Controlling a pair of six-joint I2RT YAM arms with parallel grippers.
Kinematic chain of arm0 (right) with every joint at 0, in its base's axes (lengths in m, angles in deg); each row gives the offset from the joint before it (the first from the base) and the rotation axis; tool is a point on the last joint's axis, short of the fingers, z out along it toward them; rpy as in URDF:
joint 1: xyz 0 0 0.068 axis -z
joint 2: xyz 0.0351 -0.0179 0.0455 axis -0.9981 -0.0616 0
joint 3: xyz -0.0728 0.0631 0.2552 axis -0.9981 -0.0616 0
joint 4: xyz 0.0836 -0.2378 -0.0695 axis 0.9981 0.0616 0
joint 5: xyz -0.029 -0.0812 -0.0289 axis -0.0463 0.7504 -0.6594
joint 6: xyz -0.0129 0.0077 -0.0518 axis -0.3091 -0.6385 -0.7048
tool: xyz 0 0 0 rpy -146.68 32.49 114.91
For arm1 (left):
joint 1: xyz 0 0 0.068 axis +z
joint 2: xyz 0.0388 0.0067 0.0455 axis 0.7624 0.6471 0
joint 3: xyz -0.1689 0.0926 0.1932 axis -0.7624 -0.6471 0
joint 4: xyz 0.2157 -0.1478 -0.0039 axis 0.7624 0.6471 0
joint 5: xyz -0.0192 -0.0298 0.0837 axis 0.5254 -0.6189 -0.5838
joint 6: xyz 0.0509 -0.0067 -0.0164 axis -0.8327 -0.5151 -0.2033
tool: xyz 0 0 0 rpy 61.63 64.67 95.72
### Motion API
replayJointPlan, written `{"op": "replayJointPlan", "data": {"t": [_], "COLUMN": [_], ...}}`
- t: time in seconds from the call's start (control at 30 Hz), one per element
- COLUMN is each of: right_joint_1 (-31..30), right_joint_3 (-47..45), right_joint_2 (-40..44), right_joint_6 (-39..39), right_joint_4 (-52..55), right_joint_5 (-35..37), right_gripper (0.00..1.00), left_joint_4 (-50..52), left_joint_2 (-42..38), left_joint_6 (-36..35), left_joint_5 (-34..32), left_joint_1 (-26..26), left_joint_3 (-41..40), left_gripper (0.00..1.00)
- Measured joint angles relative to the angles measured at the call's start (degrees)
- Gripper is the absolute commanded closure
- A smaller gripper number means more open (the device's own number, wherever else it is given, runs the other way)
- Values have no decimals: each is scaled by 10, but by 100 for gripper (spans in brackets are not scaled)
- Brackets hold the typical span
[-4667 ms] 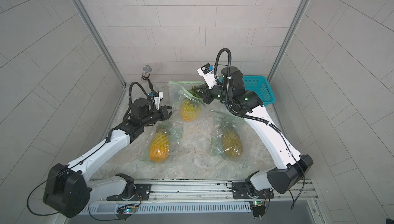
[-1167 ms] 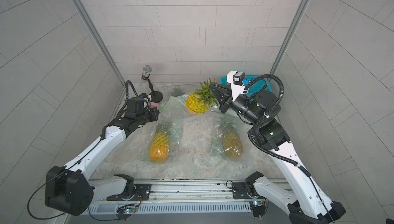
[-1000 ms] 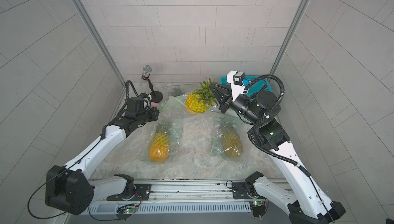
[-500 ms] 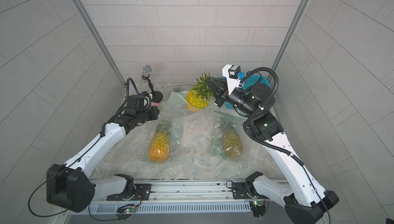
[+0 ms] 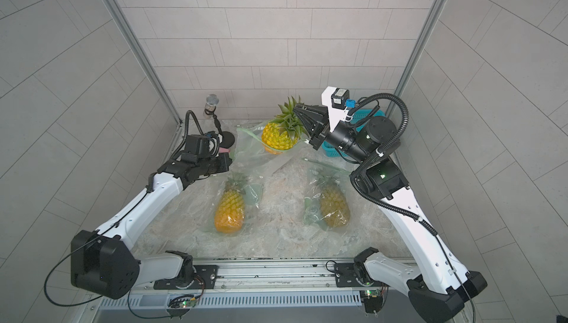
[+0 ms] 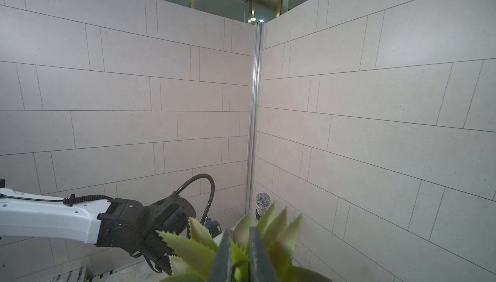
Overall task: Open the zip-top bag and take out the pineapple
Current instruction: Pick up the pineapple from the zipper food storage bag.
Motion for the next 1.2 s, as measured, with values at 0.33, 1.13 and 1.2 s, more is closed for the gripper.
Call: {"op": "replayJointPlan", "data": {"t": [0.33,1.13,1.2], "right_joint_1": [0,0,0], "right_joint_3": [-1,-15,-21], "right_joint_2": [10,42,45], "right_joint_6": [-3,-17,-17], "right_joint_4": [2,3,3], "right_joint_5": [-7,17,25], "right_gripper": [100,100,100], "left_joint_4": [14,31,31], "left_joint_2": [3,8,8], "left_joint_6": [1,7,7], "left_joint_5": [-5,-29,-33], "left_joint_1": [0,9,10], "left_joint_3": [13,27,28], "left_gripper": [100,100,100]}}
